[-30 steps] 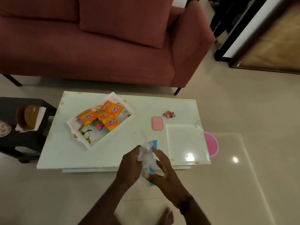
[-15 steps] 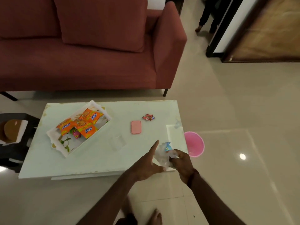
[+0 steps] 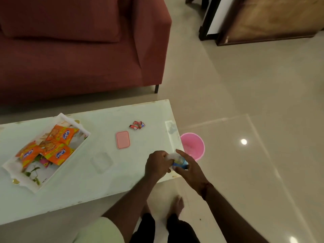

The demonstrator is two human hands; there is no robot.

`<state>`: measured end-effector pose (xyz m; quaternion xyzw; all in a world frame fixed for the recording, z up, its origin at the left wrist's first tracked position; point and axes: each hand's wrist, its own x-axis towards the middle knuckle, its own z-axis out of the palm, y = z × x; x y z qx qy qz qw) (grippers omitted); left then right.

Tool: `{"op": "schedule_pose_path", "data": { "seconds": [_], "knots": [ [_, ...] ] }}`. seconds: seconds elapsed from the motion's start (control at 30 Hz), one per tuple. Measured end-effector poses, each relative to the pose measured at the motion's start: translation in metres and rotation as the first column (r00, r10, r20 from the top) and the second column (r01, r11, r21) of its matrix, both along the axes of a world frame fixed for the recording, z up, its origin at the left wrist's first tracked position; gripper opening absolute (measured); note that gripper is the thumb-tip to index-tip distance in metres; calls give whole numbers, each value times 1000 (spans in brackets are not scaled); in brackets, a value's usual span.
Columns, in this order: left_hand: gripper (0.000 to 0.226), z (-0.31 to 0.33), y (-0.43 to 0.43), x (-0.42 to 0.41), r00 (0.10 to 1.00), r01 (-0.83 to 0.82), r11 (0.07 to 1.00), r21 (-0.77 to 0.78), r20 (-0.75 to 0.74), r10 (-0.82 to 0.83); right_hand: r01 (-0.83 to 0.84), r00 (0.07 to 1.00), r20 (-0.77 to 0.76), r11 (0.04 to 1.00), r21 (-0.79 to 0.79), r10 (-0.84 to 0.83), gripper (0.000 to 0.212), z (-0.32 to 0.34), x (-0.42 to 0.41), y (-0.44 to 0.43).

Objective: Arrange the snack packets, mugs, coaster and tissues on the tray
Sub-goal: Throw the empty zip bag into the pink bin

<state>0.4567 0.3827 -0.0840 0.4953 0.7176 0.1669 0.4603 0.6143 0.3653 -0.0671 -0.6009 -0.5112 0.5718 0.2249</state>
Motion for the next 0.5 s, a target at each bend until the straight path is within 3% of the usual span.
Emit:
{"op": "schedule_pose_path", "data": {
  "seconds": [0.03, 0.1, 0.17, 0.2, 0.37, 0.5],
  "knots": [
    [27, -5, 6, 3, 999, 41, 999, -25, 33, -40, -2, 998, 69, 1000, 29, 0, 53, -3, 6, 6],
    [30, -11, 17, 9, 954, 134, 979, -151, 289, -86, 23, 984, 178, 999, 40, -29, 40, -10, 20, 19],
    [36, -18, 29, 14, 803, 196, 927, -320, 595, 36, 89, 971, 225, 996, -4, -86, 31, -23, 40, 39],
    [41, -22, 33, 17, 748, 192, 911, -366, 656, 106, 129, 962, 244, 991, -30, -118, 27, -31, 51, 49],
    [44, -56, 37, 48, 807, -26, 908, -418, 527, 266, 334, 859, 424, 942, -37, -288, 24, -82, 111, 99],
    [27, -89, 27, 68, 836, -96, 906, -412, 460, 298, 251, 831, 521, 967, -43, -192, 33, -129, 140, 134]
  ]
}}
